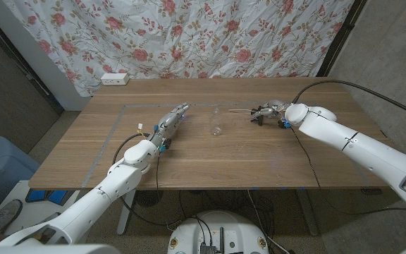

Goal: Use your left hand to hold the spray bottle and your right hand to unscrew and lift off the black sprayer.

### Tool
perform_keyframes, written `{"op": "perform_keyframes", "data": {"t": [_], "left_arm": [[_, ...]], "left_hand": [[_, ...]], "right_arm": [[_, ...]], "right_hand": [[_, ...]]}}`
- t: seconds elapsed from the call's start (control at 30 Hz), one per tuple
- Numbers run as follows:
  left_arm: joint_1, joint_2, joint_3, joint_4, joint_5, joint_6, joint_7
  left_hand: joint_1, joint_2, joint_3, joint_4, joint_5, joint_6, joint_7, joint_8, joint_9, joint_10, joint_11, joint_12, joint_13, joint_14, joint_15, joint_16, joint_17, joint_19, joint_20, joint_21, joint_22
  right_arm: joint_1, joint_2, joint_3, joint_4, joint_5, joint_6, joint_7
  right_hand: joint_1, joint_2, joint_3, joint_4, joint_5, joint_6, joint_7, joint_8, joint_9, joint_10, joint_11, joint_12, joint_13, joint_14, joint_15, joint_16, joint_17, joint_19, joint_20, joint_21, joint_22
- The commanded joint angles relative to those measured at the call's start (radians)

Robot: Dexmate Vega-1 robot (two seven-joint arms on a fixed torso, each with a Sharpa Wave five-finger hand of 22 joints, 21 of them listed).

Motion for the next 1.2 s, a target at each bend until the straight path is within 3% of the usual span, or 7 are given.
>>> {"op": "perform_keyframes", "data": {"t": [0.03, 0.33, 0.5, 0.83, 1.2], "left_arm": [[-0.008, -0.004, 0.002, 0.015, -0.003, -0.008, -0.012], [-0.005, -0.002, -0.001, 0.015, -0.006, -0.01, -0.014], [-0.006, -0.002, -0.002, 0.018, -0.007, -0.014, -0.018], [-0.006, 0.0, -0.008, 0.019, -0.004, -0.029, -0.017], [-0.006, -0.01, -0.016, 0.031, -0.001, -0.056, -0.009]], "left_hand": [[-0.005, 0.008, 0.005, 0.0, -0.002, 0.011, 0.0, -0.002, 0.001, 0.008, -0.005, 0.008, 0.002, 0.003, 0.001, 0.003, 0.0, 0.003, 0.002, 0.003, 0.005], [-0.01, 0.013, 0.007, -0.002, -0.002, 0.012, 0.0, -0.003, 0.001, 0.011, -0.007, 0.008, 0.002, 0.006, 0.0, 0.002, -0.001, 0.008, 0.001, 0.004, 0.005], [-0.013, 0.015, 0.007, -0.004, -0.002, 0.013, 0.0, -0.003, 0.001, 0.012, -0.007, 0.008, 0.002, 0.008, -0.002, 0.003, -0.001, 0.009, -0.001, 0.004, 0.005], [-0.019, 0.019, 0.008, -0.007, -0.002, 0.012, 0.0, -0.005, 0.001, 0.014, -0.009, 0.007, 0.002, 0.01, -0.001, 0.002, -0.001, 0.014, -0.011, 0.004, 0.005], [-0.027, 0.027, 0.011, -0.01, -0.002, 0.01, 0.002, -0.007, 0.001, 0.016, -0.009, 0.007, 0.002, 0.012, -0.001, 0.001, -0.001, 0.018, -0.013, 0.004, 0.005]], "right_arm": [[0.0, -0.021, -0.002, -0.015, -0.018, 0.017, 0.029], [-0.008, -0.036, 0.005, -0.036, -0.026, 0.021, 0.043], [-0.017, -0.041, 0.013, -0.041, -0.028, 0.039, 0.042], [-0.06, -0.06, 0.059, -0.05, -0.015, 0.113, 0.016], [-0.13, -0.07, 0.136, -0.038, 0.033, 0.228, -0.036]], "right_hand": [[-0.02, -0.012, -0.007, 0.003, -0.016, -0.074, 0.001, -0.009, -0.012, -0.026, 0.003, -0.003, 0.001, -0.022, 0.008, -0.013, 0.0, -0.032, 0.004, -0.005, -0.001], [-0.052, -0.027, -0.016, 0.007, -0.055, -0.228, -0.006, -0.013, -0.049, -0.093, 0.007, -0.009, -0.004, -0.074, 0.03, -0.033, -0.006, -0.086, 0.003, -0.007, -0.002], [-0.086, -0.036, -0.027, 0.016, -0.067, -0.296, -0.012, -0.01, -0.071, -0.134, -0.01, -0.012, -0.008, -0.101, 0.036, -0.041, -0.011, -0.117, -0.001, -0.007, -0.002], [-0.163, -0.063, -0.057, 0.036, -0.059, -0.373, -0.031, -0.008, -0.104, -0.179, -0.033, -0.011, -0.018, -0.158, 0.009, -0.054, -0.026, -0.168, -0.042, -0.009, -0.004], [-0.208, -0.064, -0.07, 0.05, -0.053, -0.419, -0.039, -0.006, -0.119, -0.199, -0.044, -0.01, -0.025, -0.187, -0.014, -0.057, -0.039, -0.196, -0.062, -0.009, -0.005]]}}
